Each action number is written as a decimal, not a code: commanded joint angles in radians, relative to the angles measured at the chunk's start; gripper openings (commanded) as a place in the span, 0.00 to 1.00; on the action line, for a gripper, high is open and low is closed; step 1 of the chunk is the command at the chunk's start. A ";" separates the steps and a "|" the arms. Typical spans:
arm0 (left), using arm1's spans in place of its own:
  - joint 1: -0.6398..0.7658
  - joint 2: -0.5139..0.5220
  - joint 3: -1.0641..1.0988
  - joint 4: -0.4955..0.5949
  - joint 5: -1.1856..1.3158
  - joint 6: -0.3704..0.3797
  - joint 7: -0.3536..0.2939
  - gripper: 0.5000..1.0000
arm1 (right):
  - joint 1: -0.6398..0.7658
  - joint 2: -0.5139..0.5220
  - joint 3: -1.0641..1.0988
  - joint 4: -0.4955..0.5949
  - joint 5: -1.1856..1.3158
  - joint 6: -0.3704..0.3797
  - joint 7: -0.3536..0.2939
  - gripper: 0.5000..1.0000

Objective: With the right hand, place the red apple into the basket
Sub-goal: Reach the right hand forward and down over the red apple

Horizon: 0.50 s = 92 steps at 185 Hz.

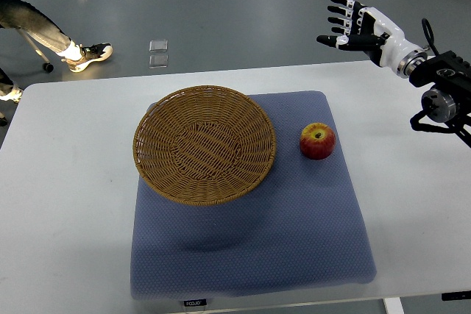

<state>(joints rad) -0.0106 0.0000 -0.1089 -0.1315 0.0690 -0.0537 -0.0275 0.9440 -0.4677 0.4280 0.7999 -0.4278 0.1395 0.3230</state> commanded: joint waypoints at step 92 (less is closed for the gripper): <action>0.000 0.000 0.000 0.000 0.000 0.000 0.000 1.00 | 0.041 -0.140 -0.032 0.237 -0.759 0.348 0.013 0.85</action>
<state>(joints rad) -0.0107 0.0000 -0.1089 -0.1319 0.0686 -0.0537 -0.0275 0.9839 -0.6159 0.3961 1.0192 -1.0860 0.4660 0.3354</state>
